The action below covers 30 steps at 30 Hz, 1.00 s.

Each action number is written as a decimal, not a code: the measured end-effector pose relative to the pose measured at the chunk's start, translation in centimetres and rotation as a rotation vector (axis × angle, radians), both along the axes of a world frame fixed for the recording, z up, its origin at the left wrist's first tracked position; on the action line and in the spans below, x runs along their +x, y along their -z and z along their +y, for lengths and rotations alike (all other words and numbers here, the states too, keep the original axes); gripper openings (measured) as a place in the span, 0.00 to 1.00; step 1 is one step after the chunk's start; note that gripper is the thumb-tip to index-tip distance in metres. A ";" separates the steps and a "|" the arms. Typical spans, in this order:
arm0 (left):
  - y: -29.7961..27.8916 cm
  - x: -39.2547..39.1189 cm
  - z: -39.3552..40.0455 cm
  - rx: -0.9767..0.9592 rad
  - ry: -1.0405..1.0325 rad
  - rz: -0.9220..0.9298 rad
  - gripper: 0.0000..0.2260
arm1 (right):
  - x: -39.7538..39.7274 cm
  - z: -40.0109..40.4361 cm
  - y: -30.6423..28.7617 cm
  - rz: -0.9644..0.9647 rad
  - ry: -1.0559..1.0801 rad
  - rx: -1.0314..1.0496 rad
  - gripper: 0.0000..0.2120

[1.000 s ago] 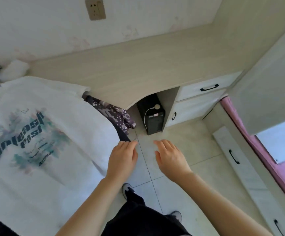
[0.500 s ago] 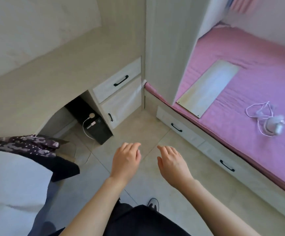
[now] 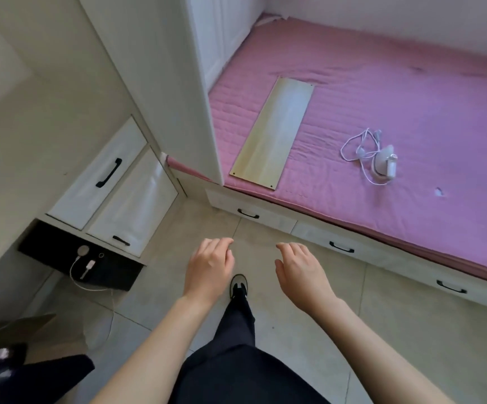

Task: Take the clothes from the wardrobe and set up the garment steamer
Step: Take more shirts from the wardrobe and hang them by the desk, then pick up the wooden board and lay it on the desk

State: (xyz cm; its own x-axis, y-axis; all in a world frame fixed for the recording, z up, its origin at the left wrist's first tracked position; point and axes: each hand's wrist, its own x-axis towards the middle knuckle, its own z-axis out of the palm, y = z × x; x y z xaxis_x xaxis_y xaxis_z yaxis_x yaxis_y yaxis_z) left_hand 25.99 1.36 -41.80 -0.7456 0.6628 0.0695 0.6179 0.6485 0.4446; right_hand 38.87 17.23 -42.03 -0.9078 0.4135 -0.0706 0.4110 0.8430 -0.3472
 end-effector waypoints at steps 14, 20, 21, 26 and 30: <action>2.9 -17.1 13.8 -0.047 0.105 -0.057 0.09 | -14.5 13.3 0.8 -0.114 0.105 0.045 0.10; 4.5 -23.2 20.0 -0.169 0.097 -0.178 0.11 | -20.2 19.0 1.0 -0.158 0.126 0.026 0.11; 4.6 -24.0 21.1 -0.176 0.091 -0.195 0.11 | -21.0 20.0 1.0 -0.177 0.128 0.018 0.12; 5.1 -27.5 26.3 -0.221 0.068 -0.289 0.12 | -24.5 25.0 2.1 -0.234 0.146 -0.037 0.15; 6.4 -30.3 30.5 -0.261 0.010 -0.354 0.12 | -27.2 29.9 3.9 -0.268 0.204 -0.153 0.13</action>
State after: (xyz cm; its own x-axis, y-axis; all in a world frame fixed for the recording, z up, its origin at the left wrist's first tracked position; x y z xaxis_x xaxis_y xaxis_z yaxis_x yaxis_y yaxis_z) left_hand -4.35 31.83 -48.21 -0.6867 0.6317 -0.3599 0.4637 0.7618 0.4523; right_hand 11.67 47.16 -45.97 -0.7487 0.5503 -0.3697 0.6586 0.6807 -0.3206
